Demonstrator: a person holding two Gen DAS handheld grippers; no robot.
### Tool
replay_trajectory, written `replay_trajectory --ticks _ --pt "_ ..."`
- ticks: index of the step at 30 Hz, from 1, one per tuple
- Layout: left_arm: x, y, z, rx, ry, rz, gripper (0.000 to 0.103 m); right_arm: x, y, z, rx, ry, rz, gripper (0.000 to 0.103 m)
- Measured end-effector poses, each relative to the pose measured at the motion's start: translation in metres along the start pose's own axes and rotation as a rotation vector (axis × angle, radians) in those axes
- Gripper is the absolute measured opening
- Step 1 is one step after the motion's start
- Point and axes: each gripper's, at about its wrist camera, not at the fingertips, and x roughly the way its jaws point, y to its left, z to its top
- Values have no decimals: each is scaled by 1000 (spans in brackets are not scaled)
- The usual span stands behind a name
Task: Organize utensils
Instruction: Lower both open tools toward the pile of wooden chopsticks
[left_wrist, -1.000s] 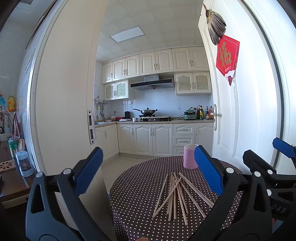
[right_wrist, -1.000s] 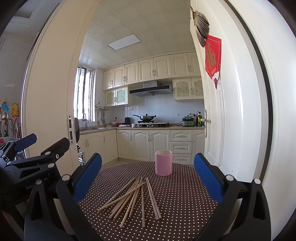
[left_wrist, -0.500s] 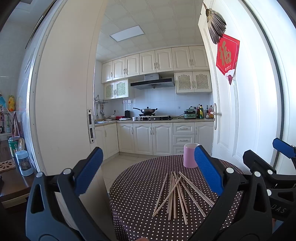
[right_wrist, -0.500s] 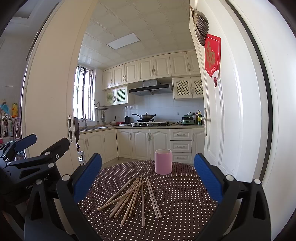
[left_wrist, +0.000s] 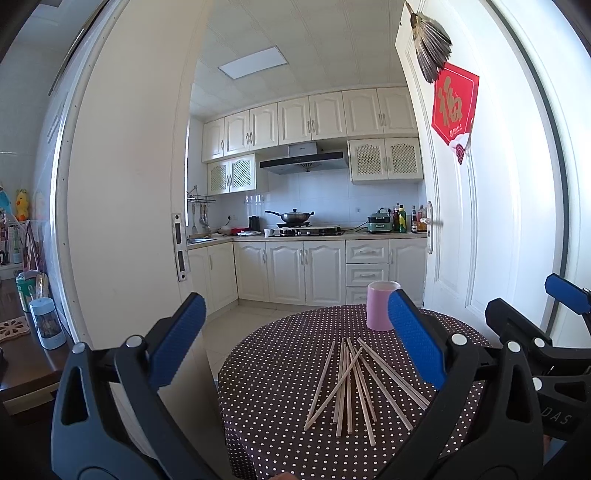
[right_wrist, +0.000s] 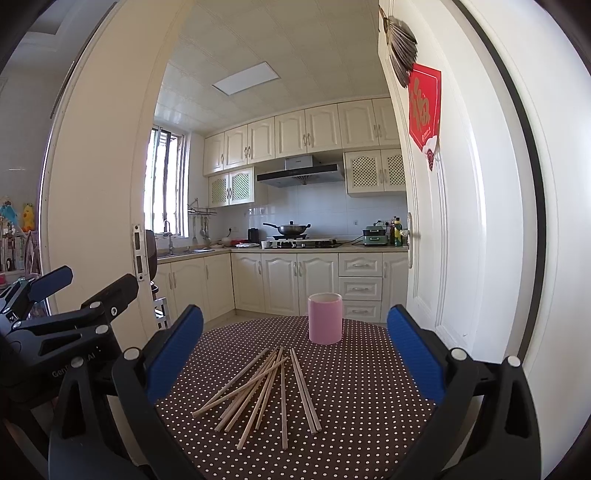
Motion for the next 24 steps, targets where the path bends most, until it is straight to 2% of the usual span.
replay_trajectory --ticks 9,20,22,24 --pt "13 -2 -4 -2 45 -13 97 8 0 -6 -23 7 -18 96" --pt "50 -3 -31 -13 102 -18 97 47 -3 -25 -36 104 -15 96" --pt "63 -3 -38 0 147 -17 97 58 -3 -31 -53 126 -13 96" --pt "85 -2 -45 16 245 -40 97 72 -7 -37 -55 157 -5 96"
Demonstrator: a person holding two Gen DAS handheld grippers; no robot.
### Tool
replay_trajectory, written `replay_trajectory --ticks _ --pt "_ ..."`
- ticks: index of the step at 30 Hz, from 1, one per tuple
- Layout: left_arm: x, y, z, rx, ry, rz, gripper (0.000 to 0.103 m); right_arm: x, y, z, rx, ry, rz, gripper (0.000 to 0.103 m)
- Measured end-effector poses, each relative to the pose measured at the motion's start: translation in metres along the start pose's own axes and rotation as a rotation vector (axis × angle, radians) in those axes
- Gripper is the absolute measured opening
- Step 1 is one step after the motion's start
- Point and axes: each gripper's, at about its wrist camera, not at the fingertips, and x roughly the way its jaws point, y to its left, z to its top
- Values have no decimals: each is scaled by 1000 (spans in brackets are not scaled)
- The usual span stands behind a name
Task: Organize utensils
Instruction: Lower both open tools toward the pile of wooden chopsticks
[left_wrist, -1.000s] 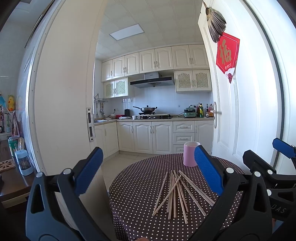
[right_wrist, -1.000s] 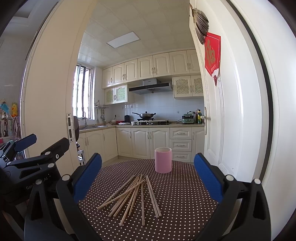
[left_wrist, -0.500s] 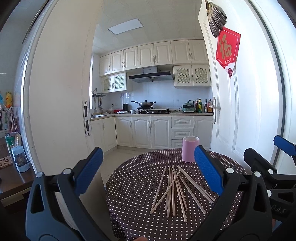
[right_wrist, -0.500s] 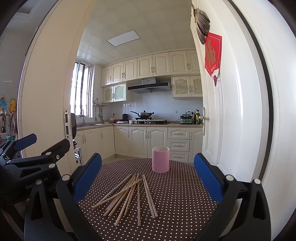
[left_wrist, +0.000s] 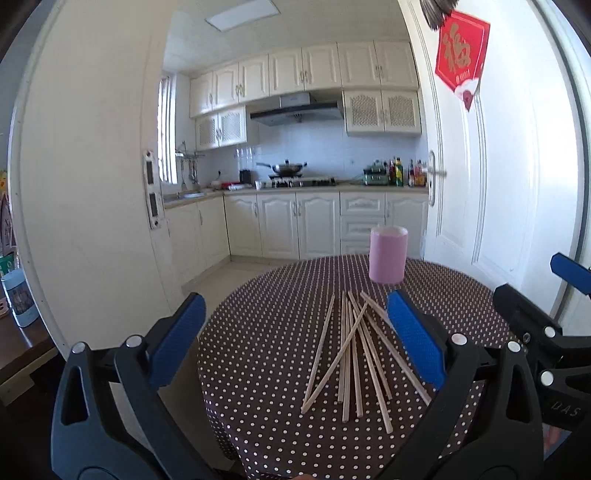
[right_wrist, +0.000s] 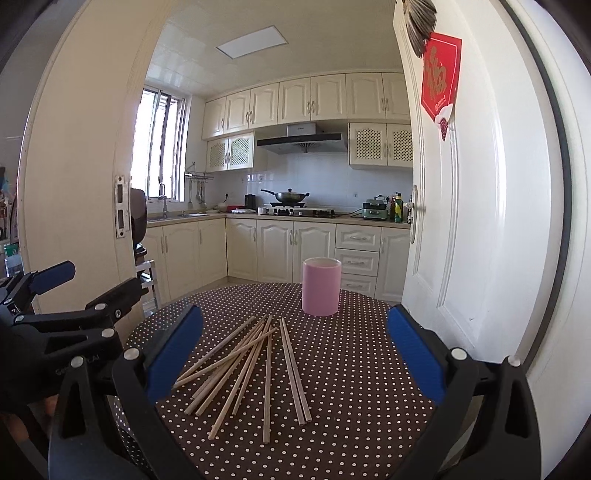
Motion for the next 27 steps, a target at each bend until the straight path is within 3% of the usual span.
replay_trajectory --ticks 5,7,15,19,22,24,27 --pt "60 24 -11 -47 232 -71 97 43 -18 -11 25 130 38 96" --pt "80 29 -15 -35 287 -76 97 63 -23 -16 16 185 12 96" --pt "149 17 -13 68 434 -172 96 125 -36 -26 -17 339 39 96" --pt "190 8 -10 88 540 -227 86 159 -39 -28 -21 436 81 96" --pt "217 3 -10 110 597 -227 80 180 -39 -29 -23 503 125 96" --pt "232 -1 -10 128 617 -212 80 196 -40 -29 -9 552 158 92" --pt "248 -6 -11 161 632 -193 80 221 -46 -28 39 628 230 74"
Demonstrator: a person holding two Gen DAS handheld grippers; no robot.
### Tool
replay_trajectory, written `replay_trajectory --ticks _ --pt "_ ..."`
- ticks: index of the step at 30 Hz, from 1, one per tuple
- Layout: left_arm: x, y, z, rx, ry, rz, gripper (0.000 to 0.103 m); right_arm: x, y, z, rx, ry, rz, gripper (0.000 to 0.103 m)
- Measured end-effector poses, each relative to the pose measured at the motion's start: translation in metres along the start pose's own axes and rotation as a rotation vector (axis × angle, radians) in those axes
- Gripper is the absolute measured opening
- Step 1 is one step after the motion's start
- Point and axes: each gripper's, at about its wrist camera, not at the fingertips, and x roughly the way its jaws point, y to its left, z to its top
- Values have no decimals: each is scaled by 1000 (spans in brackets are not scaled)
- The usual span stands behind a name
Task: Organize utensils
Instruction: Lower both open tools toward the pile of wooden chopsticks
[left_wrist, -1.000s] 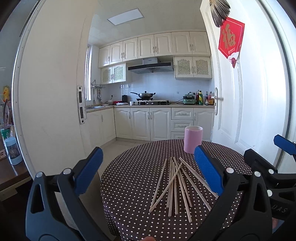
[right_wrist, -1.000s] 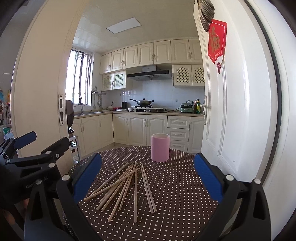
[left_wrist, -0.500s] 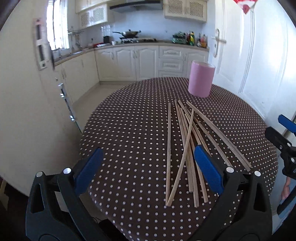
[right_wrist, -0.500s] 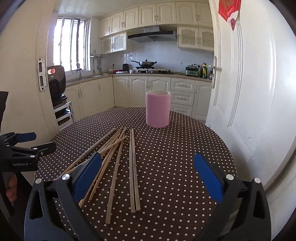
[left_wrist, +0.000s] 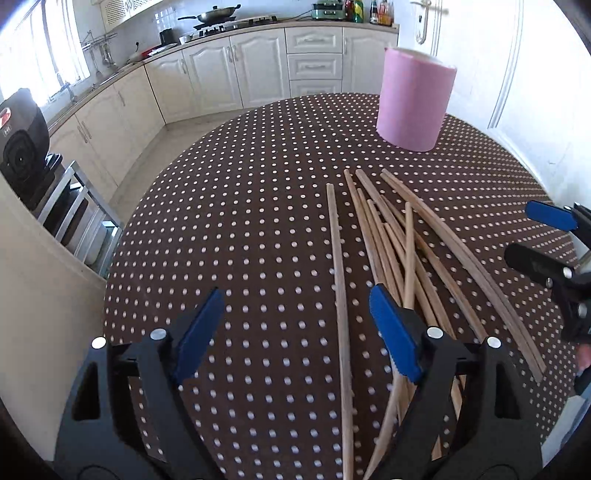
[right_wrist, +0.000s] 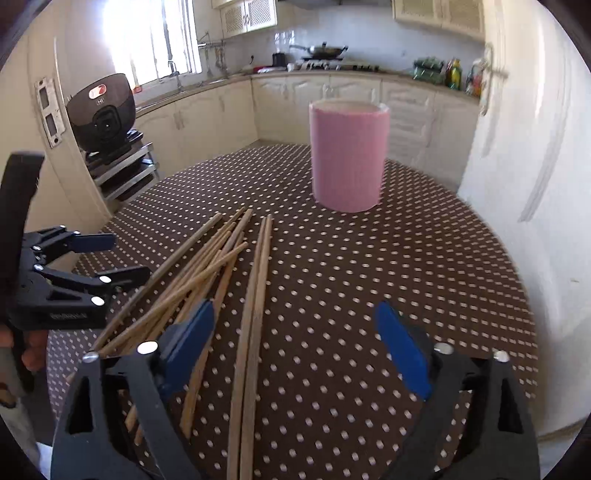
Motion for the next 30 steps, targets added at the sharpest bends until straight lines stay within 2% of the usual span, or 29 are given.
replay_trajectory --ticks 2,7,8,11,14,17,24,30 --pt "8 3 5 -3 20 3 80 10 -3 8 -1 39 13 60" --pt "22 9 18 -7 58 0 74 32 -6 26 -20 153 70 40" --pt "24 10 21 -13 64 -13 73 34 -4 28 -27 168 75 40" --pt "27 14 28 -13 89 -41 57 39 -4 31 -28 207 107 35" --pt "29 17 31 -19 99 -60 55 41 -4 34 -47 221 91 32" --pt "37 23 38 -16 106 -72 46 41 -4 37 -66 238 68 30" --pt "48 21 50 -22 130 -69 45 57 4 52 -120 287 2 27" --pt "55 20 59 -30 137 -73 45 58 9 58 -109 288 34 27"
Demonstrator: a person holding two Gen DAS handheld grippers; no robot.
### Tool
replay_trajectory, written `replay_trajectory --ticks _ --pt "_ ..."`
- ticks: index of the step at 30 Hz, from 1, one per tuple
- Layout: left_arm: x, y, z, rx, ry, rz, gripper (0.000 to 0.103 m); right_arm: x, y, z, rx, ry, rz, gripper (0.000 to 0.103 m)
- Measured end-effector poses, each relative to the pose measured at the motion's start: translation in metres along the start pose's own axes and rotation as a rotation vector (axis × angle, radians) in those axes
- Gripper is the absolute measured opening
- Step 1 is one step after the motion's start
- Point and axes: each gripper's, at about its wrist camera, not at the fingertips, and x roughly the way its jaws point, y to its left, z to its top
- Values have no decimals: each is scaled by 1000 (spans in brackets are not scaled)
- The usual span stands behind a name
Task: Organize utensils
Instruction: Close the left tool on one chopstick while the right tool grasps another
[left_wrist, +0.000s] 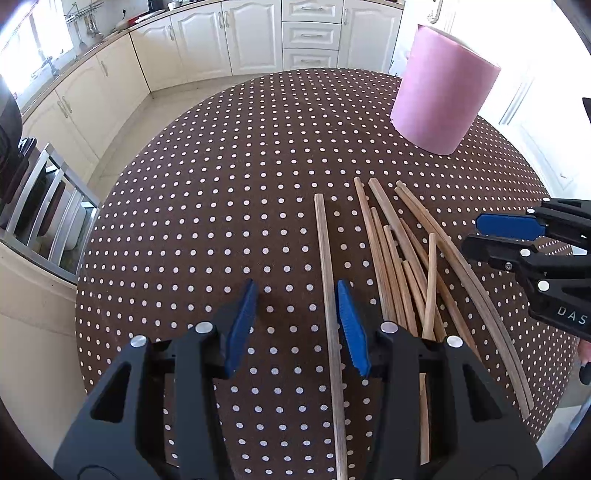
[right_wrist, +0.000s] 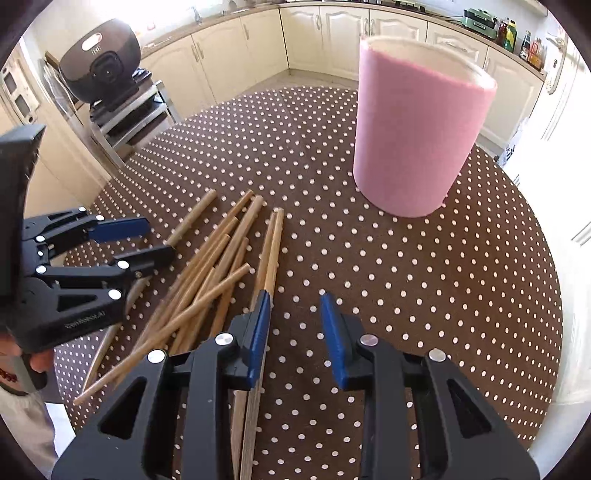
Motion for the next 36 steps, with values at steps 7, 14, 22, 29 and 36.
replay_trajectory --ticks 7,14,22,29,36 --pt "0 -8 -6 9 -9 21 44 9 11 4 -36 29 -12 27" --pt "1 -16 -3 16 2 17 38 30 37 19 -100 57 -89 19" --pt "3 -26 14 -8 13 -23 7 38 38 31 -61 32 -57 5" --pt "-23 -26 17 -18 -68 -17 6 11 38 31 -20 -55 -5 4" --pt "-104 -37 23 3 -248 3 6 -47 40 29 -12 -198 26 4"
